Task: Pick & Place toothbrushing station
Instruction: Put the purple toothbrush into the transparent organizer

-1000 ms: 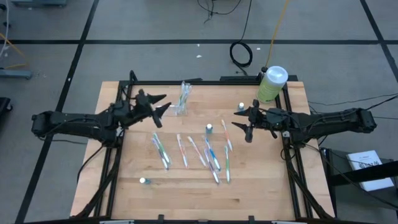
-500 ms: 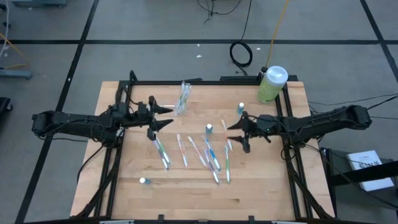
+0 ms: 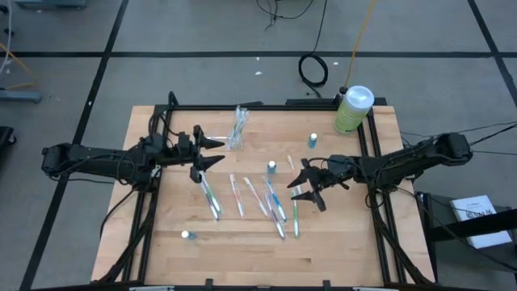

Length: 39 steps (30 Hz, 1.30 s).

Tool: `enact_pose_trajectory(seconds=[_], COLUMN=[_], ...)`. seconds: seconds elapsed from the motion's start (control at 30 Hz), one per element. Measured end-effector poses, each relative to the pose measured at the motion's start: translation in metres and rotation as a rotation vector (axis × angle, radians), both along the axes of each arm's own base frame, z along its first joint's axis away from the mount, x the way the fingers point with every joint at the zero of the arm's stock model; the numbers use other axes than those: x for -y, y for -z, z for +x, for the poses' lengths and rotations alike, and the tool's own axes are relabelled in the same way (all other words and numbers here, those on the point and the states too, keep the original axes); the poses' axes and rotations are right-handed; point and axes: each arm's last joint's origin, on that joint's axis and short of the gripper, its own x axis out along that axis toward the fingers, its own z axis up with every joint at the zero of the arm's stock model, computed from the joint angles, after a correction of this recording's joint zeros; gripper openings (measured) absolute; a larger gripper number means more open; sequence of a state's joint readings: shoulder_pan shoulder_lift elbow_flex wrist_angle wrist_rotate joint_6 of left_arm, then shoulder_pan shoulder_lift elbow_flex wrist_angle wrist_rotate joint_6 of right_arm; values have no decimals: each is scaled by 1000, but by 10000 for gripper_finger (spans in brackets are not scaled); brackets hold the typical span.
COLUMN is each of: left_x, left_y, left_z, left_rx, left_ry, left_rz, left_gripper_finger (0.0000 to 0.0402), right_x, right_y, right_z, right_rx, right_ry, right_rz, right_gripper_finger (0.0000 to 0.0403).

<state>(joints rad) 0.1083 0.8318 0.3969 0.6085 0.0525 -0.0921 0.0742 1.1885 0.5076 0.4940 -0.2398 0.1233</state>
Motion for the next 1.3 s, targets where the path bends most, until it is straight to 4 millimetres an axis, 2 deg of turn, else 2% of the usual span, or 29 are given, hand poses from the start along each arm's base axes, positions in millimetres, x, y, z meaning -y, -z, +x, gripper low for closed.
enact_pose_trajectory(seconds=[0.33, 0.7, 0.8, 0.9, 1.13, 1.3], left_x=[0, 0, 0, 0, 0, 1], left_y=[0, 1, 1, 1, 2, 3], left_z=[0, 0, 0, 0, 0, 1], left_rx=[-3, -9, -10, -11, -24, -35], left_ry=[-6, -5, -5, -6, -1, 4], left_rz=[37, 29, 26, 30, -1, -20], left_gripper_finger=[216, 216, 216, 216, 216, 216], right_x=[1, 9, 11, 11, 13, 13], right_y=[16, 10, 18, 26, 44, 55], right_z=[-6, -1, 6, 22, 65, 81], right_rx=[-168, -76, -84, -116, -281, -403], right_ry=[-6, 28, 105, 150, 246, 254], right_rz=[-36, -82, -92, -101, -206, -235], right_gripper_finger=[196, 196, 196, 196, 196, 196])
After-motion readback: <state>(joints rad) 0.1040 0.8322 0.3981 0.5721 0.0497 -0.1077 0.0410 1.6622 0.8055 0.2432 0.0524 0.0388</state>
